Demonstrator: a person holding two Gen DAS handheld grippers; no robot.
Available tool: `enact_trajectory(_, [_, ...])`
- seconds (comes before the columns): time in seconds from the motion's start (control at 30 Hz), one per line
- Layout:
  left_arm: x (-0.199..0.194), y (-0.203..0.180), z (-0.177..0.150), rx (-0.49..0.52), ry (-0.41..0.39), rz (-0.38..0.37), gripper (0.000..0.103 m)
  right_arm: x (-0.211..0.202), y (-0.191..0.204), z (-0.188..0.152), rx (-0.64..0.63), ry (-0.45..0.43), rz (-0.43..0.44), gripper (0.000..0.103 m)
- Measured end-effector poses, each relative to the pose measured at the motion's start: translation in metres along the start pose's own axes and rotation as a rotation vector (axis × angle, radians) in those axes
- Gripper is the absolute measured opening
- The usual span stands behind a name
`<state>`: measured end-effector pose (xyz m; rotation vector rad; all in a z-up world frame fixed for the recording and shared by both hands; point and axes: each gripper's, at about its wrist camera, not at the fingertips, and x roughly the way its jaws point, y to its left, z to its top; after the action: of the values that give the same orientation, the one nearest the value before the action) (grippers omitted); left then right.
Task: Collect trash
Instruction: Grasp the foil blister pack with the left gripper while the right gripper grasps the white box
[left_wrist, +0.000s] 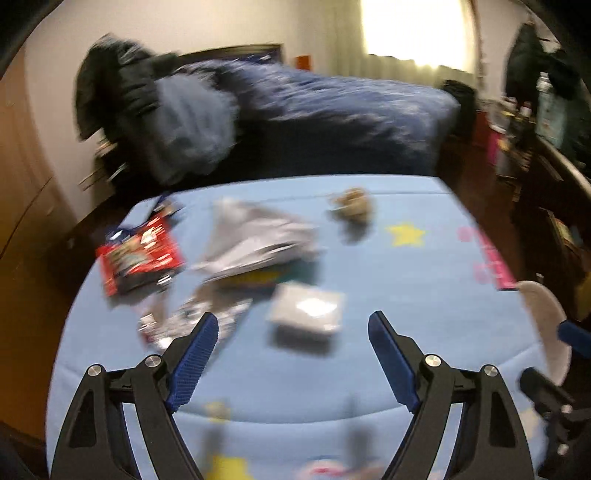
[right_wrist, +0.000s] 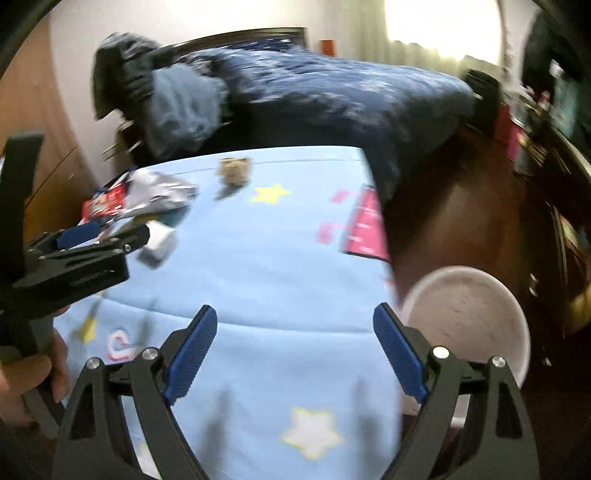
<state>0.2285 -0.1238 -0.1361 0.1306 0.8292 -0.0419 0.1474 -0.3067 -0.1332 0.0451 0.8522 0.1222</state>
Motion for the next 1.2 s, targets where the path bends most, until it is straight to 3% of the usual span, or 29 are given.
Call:
enact_trajectory(0.13, [0.013, 0.041, -0.009, -0.064, 0.033, 0.053, 0.083, 0.012, 0.031, 0.012, -0.063, 0.005, 0.033, 0.087])
enact_trajectory(0.27, [0.027, 0.064, -0.011, -0.075, 0.059, 0.054, 0.083, 0.029, 0.055, 0.022, -0.11, 0.019, 0.048, 0.088])
enact_trajectory(0.73, [0.07, 0.071, 0.004, 0.035, 0.103, -0.043, 0.083, 0.067, 0.077, 0.035, -0.148, 0.058, 0.046, 0.088])
enact_trajectory(0.8, [0.069, 0.073, 0.004, 0.033, 0.094, -0.069, 0.066, 0.069, 0.079, 0.036, -0.151, 0.058, 0.049, 0.088])
enact_trajectory(0.87, [0.069, 0.074, 0.005, 0.024, 0.093, -0.068, 0.06, 0.072, 0.08, 0.039, -0.152, 0.061, 0.051, 0.088])
enact_trajectory(1.0, [0.06, 0.08, 0.003, 0.009, 0.066, -0.054, 0.06, 0.077, 0.087, 0.042, -0.163, 0.055, 0.071, 0.088])
enact_trajectory(1.2, [0.037, 0.115, 0.001, -0.106, 0.017, -0.04, 0.06, 0.1, 0.108, 0.053, -0.221, 0.066, 0.099, 0.088])
